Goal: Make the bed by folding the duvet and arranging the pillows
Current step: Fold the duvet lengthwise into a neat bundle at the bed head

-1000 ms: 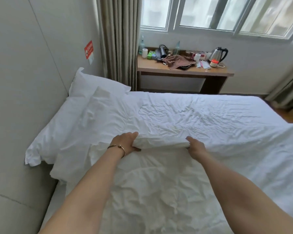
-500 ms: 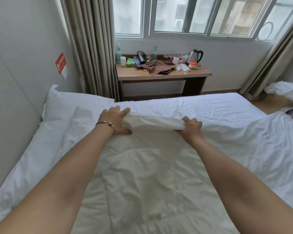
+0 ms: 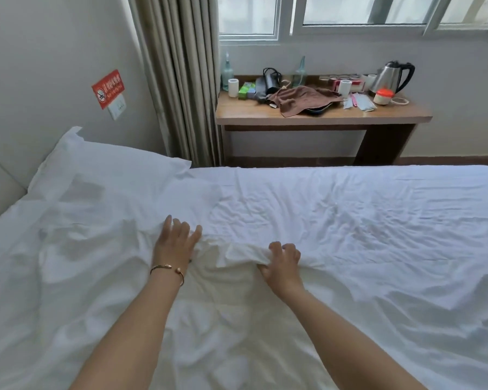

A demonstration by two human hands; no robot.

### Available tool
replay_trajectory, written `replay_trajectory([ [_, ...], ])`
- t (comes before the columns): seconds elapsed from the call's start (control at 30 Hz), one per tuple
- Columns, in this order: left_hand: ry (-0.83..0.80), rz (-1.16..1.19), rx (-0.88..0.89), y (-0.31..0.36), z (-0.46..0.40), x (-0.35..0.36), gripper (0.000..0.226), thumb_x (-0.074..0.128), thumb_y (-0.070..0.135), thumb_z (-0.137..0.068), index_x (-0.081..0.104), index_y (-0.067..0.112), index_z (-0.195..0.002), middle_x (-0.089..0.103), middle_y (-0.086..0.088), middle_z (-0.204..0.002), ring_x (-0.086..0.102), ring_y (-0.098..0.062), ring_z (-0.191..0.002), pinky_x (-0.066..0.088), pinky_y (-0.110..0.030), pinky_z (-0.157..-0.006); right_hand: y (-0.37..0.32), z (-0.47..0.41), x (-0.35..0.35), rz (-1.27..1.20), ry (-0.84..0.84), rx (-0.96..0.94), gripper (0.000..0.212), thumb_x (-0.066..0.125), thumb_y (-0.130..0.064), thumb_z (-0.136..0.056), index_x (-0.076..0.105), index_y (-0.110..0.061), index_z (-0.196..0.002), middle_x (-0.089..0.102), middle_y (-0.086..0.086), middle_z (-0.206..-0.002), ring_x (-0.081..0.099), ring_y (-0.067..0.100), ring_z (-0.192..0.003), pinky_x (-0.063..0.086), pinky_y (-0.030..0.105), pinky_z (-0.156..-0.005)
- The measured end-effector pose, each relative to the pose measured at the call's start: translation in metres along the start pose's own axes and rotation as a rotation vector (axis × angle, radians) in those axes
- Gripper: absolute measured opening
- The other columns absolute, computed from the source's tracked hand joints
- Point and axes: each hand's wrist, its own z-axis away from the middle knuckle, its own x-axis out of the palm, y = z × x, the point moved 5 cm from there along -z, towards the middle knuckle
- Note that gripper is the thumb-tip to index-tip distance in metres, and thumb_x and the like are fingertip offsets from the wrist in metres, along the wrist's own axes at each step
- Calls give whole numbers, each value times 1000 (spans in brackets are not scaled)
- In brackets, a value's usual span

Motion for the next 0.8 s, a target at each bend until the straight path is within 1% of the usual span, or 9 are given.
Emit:
replay_trajectory([
  [0.1, -119, 36, -20, 39, -12, 26, 80, 46, 52, -93, -2, 26, -152, 19, -11, -153, 8, -34, -145, -24, -55, -105, 34, -29, 30, 23, -132, -88, 44, 64, -28, -84, 42, -21, -122, 23, 1, -110, 28, 29, -117, 37, 32, -98],
  [0.27, -234, 97, -146, 38, -26, 62, 99, 52, 73, -76, 5, 28, -150, 27, -2, -147, 20, -26, -140, -4, -60, -111, 97, -54, 58, 309, -334, 11, 85, 68, -54, -73, 18, -51, -141, 13, 2, -140, 19, 39, -127, 38, 39, -104],
  [0.37, -276, 152, -158, 41, -22, 83, 84, 56, 67, -78, 19, 30, -142, 30, -2, -140, 30, -23, -130, 18, -53, -106, 121, -62, 71, 271, -492, 89, 66, 61, -51, -81, 29, -41, -138, 33, 5, -139, 36, 37, -125, 42, 42, -100],
  [0.4, -247, 145, -147, 43, -22, 87, 76, 59, 61, -80, 21, 32, -139, 31, -2, -137, 32, -23, -127, 21, -50, -102, 118, -65, 70, 263, -467, 51, 51, 57, -44, -87, 37, -34, -133, 43, 6, -130, 43, 33, -120, 44, 39, -94],
  [0.47, -69, 92, -167, 34, -33, 77, 73, 74, 44, -72, 25, 35, -126, 32, -2, -123, 34, -23, -114, 26, -46, -96, 103, -78, 56, 278, -177, -32, 31, 48, -27, -94, 45, -27, -124, 48, 4, -116, 47, 27, -110, 42, 33, -81],
  [0.57, 156, -32, -154, 14, -62, 53, 78, 83, 30, -53, 27, 33, -107, 28, -1, -106, 30, -23, -99, 23, -45, -94, 88, -87, 34, 302, 169, 40, 35, 47, -17, -90, 46, -29, -123, 46, 3, -117, 42, 25, -107, 35, 33, -85],
  [0.67, 300, -121, -124, 28, -64, 48, 76, 80, 31, -60, 28, 30, -116, 29, -4, -112, 31, -29, -110, 13, -51, -105, 104, -80, 57, 408, 117, 65, 58, 58, -29, -86, 37, -29, -140, 28, 9, -135, 32, 32, -124, 19, 43, -109],
  [0.73, 500, -100, -80, 60, -48, 59, 57, 65, 4, -70, 39, 21, -118, 37, -7, -114, 38, -31, -112, 21, -48, -107, 99, -66, 75, 369, 233, -165, 67, 69, -26, -77, 45, -27, -140, 31, 13, -136, 36, 38, -125, 9, 49, -114],
  [0.8, 654, -54, 17, 95, -23, 74, 43, 52, -5, -75, 48, 16, -112, 43, -8, -108, 43, -28, -105, 31, -42, -99, 87, -42, 94, 327, 156, -457, 50, 61, -35, -81, 53, -33, -130, 41, 9, -131, 51, 39, -116, 24, 53, -109],
])
